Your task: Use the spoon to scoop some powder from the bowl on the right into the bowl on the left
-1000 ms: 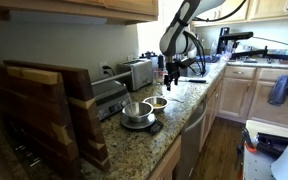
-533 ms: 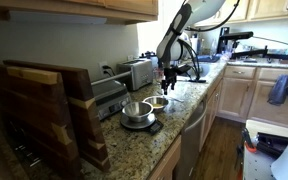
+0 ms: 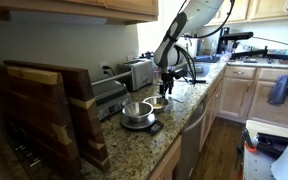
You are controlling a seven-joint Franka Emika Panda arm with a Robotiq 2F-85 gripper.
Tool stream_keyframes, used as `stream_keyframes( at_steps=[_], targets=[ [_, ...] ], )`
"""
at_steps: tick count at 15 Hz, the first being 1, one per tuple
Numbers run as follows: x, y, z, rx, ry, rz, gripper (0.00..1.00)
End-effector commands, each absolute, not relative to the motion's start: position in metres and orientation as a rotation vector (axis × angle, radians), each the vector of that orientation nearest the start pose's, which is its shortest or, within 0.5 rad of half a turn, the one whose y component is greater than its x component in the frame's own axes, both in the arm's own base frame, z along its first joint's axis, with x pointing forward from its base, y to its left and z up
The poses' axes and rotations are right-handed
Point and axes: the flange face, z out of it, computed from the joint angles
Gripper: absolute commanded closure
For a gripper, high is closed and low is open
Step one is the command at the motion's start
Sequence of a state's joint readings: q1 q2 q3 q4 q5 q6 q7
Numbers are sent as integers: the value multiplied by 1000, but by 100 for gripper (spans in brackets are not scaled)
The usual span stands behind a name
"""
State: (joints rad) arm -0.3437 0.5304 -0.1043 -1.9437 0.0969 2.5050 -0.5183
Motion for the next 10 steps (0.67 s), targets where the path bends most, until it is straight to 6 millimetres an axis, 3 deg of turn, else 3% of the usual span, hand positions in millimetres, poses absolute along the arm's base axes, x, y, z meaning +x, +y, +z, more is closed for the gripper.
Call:
stream_keyframes(
  at_steps=[1, 3, 6, 10],
  targets=[
    [562, -271, 213, -3156, -83, -75, 33],
    [559, -275, 211, -3155, -89, -64, 40],
    [555, -282, 211, -3138, -74, -62, 66],
    [550, -292, 212, -3128, -65, -65, 92]
  ],
)
